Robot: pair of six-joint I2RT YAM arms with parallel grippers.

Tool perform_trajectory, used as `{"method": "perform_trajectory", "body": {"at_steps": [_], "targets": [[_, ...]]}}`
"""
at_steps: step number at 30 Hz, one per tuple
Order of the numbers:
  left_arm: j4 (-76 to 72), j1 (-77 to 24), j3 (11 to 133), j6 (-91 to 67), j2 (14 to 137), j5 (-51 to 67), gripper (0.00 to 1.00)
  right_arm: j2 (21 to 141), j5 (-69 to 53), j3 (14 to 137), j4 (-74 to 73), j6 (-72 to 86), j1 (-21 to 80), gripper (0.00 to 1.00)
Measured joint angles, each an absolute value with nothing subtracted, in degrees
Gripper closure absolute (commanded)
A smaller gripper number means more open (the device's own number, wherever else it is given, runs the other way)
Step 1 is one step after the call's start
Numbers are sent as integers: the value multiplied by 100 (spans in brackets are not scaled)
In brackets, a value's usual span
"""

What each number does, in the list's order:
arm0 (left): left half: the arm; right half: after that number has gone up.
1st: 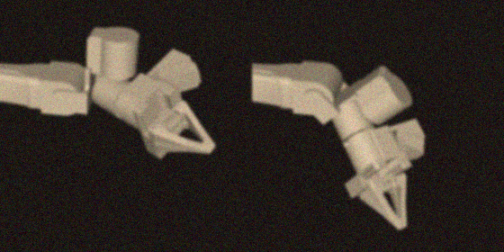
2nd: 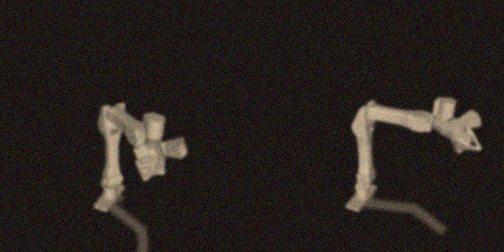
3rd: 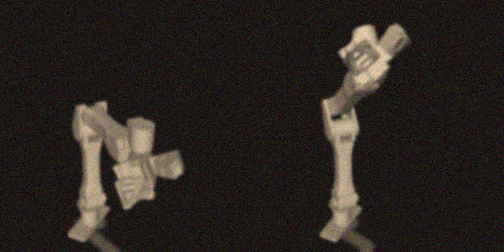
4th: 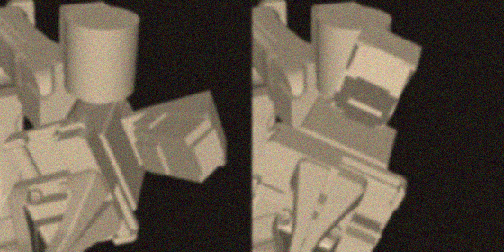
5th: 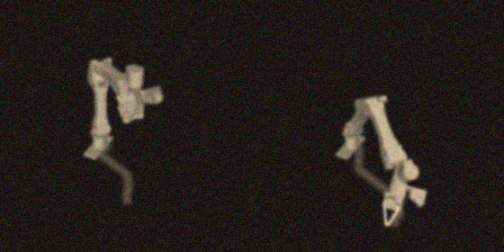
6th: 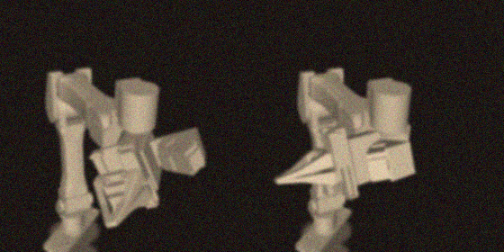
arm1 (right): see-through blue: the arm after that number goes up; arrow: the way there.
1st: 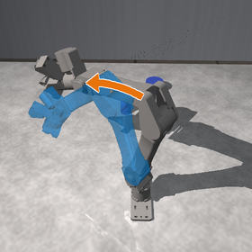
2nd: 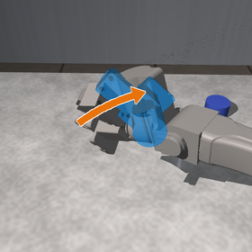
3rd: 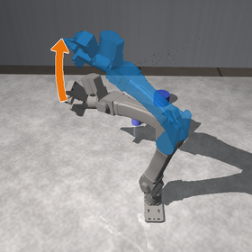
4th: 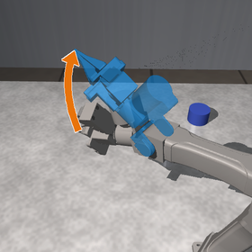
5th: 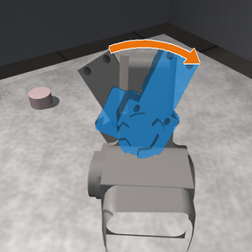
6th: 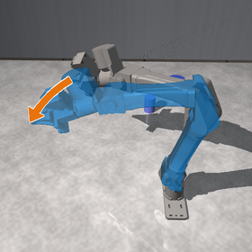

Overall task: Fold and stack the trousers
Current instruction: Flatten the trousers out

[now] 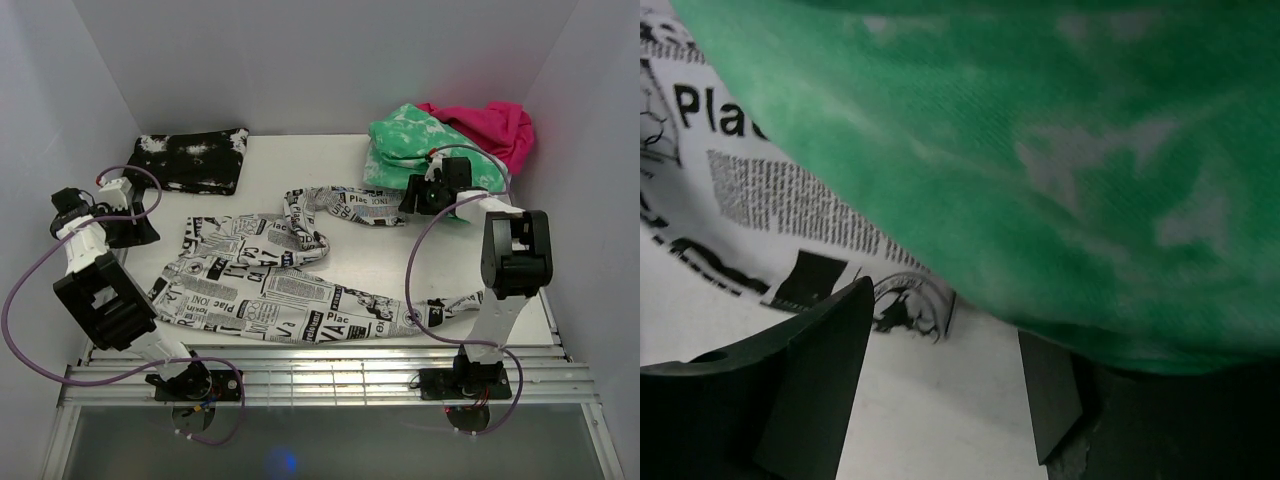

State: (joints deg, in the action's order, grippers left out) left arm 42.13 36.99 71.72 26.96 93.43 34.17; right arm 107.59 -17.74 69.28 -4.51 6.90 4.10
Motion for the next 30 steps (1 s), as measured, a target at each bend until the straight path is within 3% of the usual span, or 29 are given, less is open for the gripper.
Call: {"method": "perform_trajectory", "body": {"at_steps": [10, 15, 23, 30], "targets": [[4198, 3699, 7172, 2648, 9347, 3446, 28, 11828, -1253, 8399, -923, -49, 47, 34], [4200, 3699, 7172, 2652, 9367, 3450, 28, 12086, -1402, 8873, -1225, -364, -261, 28], [4204, 3699, 7172, 2622, 9564, 3514, 29, 11303, -2185, 7592, -576, 228, -91, 30], [4206, 3695, 7172, 2585, 9581, 3548, 29, 11144, -2099, 6997, -34, 974, 449, 29]]}}
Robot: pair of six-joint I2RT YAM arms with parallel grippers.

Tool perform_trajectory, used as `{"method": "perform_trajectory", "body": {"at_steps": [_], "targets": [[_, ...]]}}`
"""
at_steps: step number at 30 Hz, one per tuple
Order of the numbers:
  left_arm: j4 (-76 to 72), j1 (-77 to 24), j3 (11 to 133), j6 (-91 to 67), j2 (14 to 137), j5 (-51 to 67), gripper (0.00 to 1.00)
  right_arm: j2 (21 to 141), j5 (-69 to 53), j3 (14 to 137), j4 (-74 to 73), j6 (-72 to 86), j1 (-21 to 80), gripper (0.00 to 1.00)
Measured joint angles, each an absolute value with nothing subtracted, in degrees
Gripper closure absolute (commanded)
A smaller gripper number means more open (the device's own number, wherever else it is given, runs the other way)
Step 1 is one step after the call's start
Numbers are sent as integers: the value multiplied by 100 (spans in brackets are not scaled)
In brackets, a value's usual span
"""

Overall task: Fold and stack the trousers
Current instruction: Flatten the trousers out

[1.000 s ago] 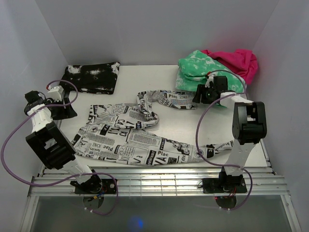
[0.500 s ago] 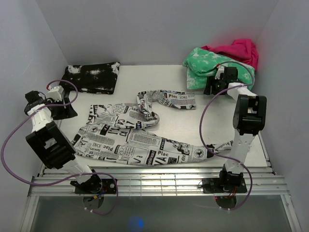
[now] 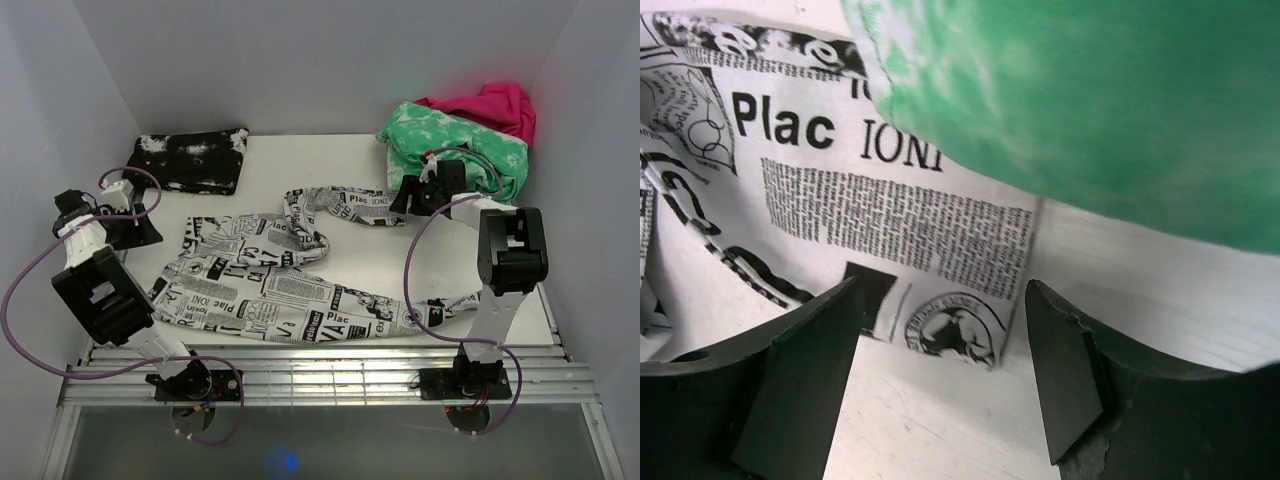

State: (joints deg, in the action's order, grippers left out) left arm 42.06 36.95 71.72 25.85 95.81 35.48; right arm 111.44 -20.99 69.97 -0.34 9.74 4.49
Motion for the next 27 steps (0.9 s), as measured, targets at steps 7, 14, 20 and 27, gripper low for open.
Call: {"method": "perform_trajectory", "body": {"at_steps": [7, 14, 20, 27], "targets": [[4224, 3693, 7172, 2606, 9574, 3489, 27, 11397, -1697, 6995, 290, 1138, 729, 67], [4305, 3260, 7625, 2781, 9994, 3190, 24, 11336, -1498, 6941, 95, 757, 746, 92], [4174, 2491, 8361, 2687, 11179, 3328, 24, 10676, -1525, 6602, -456, 215, 541, 92], [3999, 2095, 8829, 2270, 12101, 3564, 69, 9894, -1682, 6571, -805, -377, 104, 92]]}}
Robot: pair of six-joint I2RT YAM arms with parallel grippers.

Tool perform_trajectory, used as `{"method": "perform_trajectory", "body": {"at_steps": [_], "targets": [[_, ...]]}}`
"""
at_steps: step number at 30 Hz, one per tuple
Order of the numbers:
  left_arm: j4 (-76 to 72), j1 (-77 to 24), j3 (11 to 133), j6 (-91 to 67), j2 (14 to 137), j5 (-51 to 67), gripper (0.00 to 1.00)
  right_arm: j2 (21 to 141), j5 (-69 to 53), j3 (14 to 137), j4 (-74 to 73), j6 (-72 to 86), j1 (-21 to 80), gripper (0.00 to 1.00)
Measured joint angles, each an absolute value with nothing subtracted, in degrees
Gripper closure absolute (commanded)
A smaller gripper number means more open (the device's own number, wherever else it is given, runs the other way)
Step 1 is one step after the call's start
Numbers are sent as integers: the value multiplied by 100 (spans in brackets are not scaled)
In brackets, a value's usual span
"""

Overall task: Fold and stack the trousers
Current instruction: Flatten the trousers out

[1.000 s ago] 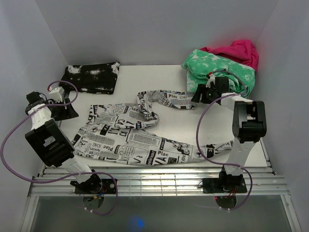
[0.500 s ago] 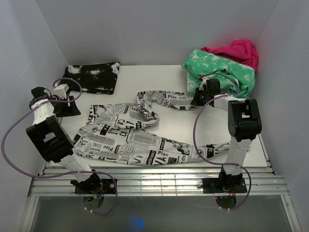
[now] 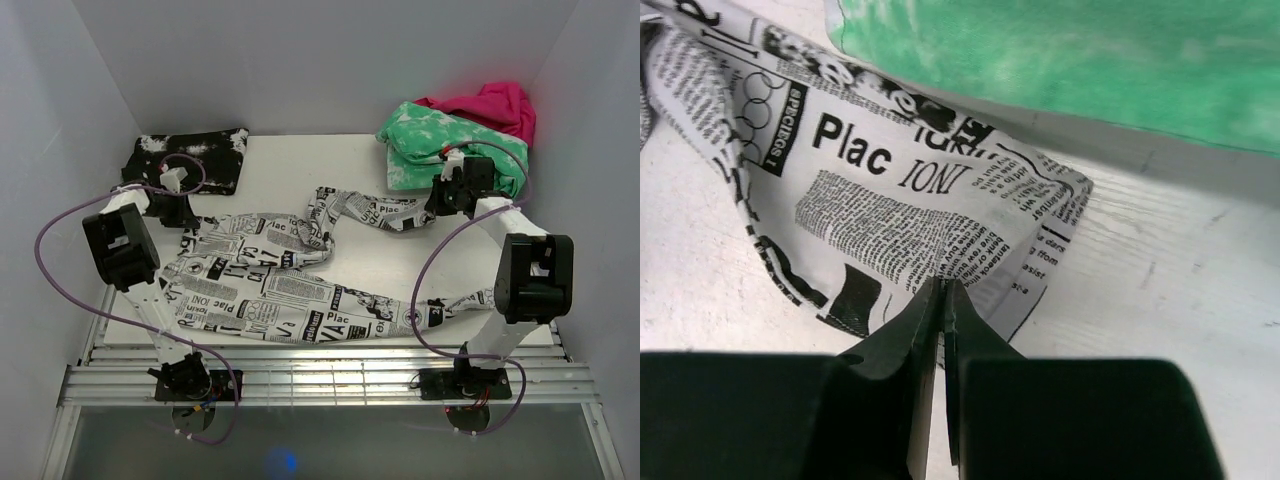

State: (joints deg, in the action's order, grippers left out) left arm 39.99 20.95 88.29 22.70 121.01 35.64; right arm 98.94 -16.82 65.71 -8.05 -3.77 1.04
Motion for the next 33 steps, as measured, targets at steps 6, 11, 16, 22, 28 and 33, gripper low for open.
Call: {"method": "perform_trajectory", "body": {"at_steps": [6, 11, 16, 22, 28, 33], "targets": [[3839, 2067, 8855, 2040, 12173, 3308, 100, 9428, -1739, 6576, -1181, -1070, -499, 92], [3647, 2200, 8855, 1938, 12108, 2998, 100, 9242, -1778, 6582, -1444, -1651, -1426, 92], [3439, 2397, 8855, 1920, 12009, 2637, 100, 9231, -1776, 6580, -1732, -2290, -2099, 92], [3378, 2427, 8855, 2032, 11992, 2274, 100, 9225, -1872, 6506, -1835, -3190, -2425, 92], [3367, 2392, 8855, 2091, 11990, 2204, 100, 9223, -2084, 6401, -1973, -3798, -2692, 92], [3336, 2388, 8855, 2139, 11990, 2091, 100, 9223, -2082, 6364, -1994, -4152, -2692, 92]]}}
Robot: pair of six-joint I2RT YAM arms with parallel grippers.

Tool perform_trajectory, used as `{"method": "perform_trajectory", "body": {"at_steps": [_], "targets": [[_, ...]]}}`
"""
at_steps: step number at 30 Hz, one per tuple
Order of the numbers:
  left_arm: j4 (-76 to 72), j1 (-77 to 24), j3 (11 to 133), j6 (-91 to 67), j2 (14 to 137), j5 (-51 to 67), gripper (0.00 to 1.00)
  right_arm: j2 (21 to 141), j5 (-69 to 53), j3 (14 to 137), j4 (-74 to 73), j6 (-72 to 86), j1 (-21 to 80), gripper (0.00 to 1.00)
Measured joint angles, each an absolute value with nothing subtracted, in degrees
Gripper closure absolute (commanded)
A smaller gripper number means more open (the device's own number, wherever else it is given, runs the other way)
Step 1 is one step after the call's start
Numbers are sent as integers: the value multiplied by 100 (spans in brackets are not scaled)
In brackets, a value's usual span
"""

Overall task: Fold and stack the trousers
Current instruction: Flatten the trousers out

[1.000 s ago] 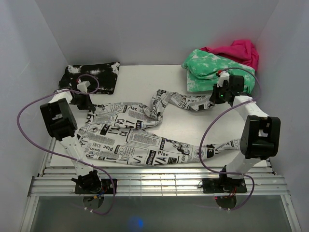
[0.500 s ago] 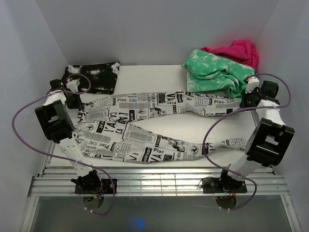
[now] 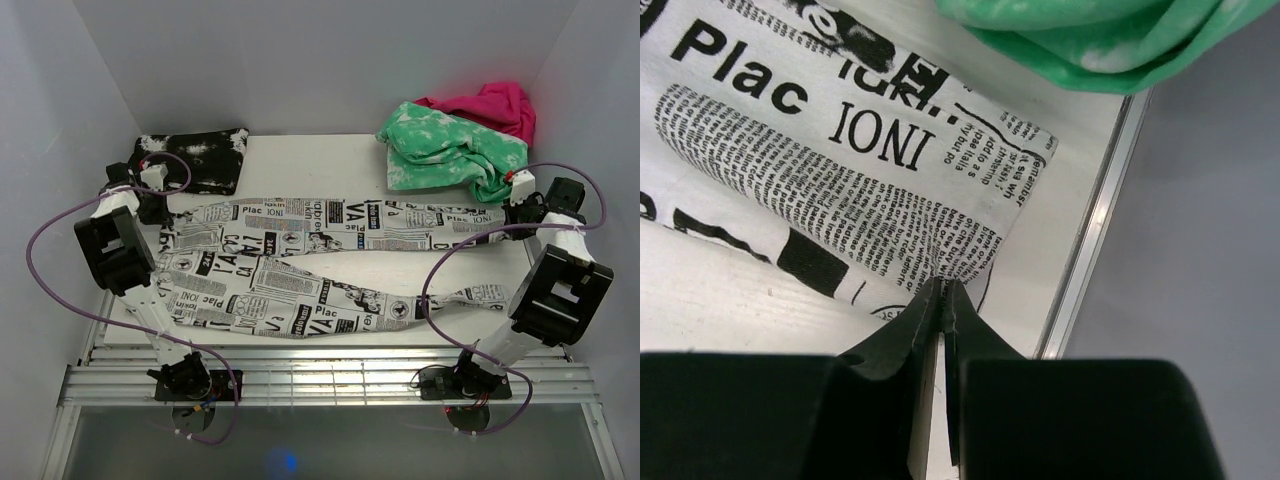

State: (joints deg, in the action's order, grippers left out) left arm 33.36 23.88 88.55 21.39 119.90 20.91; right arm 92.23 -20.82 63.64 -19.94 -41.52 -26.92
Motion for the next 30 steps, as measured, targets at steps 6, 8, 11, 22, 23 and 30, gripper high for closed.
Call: {"method": "perform_trajectory", "body": {"at_steps": [6, 8, 11, 22, 23, 30], "targets": [[3354, 2388, 8934, 2196, 11994, 2032, 55, 9236, -2112, 6340, -2045, -4158, -2681, 54], [3483, 2392, 9109, 2211, 12005, 2043, 29, 9330, -2130, 6608, -2265, -4075, -2622, 39], [3728, 2394, 9491, 2200, 12016, 2213, 21, 9380, -2316, 7043, -2598, -4106, -2606, 18], [4737, 2421, 9157, 2792, 10737, 3389, 18, 7953, -3103, 6591, -5839, -8431, -3503, 14], [4794, 2421, 9037, 2823, 10569, 3509, 18, 7915, -3017, 6344, -6036, -8829, -3597, 15], [5083, 2416, 8090, 2884, 10169, 3964, 18, 7325, -2235, 4556, -5872, -9839, -3151, 16]]}}
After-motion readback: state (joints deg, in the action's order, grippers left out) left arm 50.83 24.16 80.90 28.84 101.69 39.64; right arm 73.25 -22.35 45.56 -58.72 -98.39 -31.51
